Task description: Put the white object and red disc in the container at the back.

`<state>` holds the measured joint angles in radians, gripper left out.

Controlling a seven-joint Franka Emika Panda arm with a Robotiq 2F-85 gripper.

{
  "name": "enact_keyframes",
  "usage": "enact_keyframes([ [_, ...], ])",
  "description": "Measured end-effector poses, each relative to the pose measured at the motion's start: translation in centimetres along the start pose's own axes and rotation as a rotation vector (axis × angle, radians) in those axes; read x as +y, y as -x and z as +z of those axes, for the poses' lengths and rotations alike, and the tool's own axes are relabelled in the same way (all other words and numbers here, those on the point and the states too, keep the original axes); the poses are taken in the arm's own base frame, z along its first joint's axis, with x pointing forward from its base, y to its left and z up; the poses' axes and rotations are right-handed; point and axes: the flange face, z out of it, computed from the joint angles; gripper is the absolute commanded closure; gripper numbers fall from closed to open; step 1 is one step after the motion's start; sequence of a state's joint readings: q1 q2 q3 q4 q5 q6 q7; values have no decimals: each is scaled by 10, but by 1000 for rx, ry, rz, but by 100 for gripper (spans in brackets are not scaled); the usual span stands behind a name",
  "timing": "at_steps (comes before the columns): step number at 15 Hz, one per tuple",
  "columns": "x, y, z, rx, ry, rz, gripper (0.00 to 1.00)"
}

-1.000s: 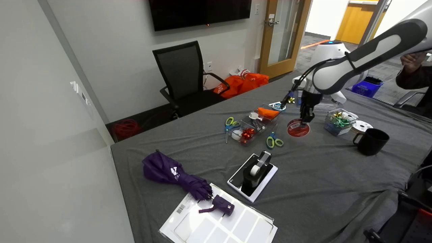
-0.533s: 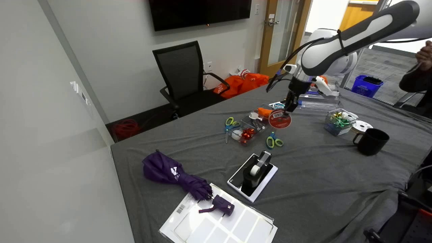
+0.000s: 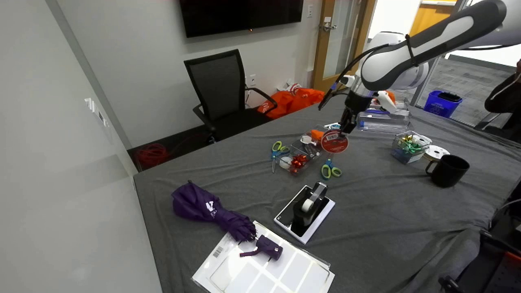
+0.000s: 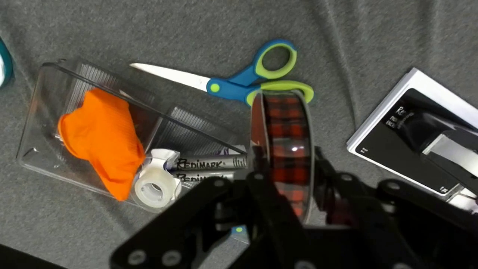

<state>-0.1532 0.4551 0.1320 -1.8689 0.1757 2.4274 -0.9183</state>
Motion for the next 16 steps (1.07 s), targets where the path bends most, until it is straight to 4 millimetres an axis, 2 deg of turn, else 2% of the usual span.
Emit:
enact_keyframes([
  [5, -38, -64, -11, -11, 129, -130, 93],
  [7, -49, -86, -7, -11, 193, -184, 93],
  [11, -52, -112, 26, -27, 284, -250, 93],
  [16, -44, -126, 75, -40, 276, -259, 93],
])
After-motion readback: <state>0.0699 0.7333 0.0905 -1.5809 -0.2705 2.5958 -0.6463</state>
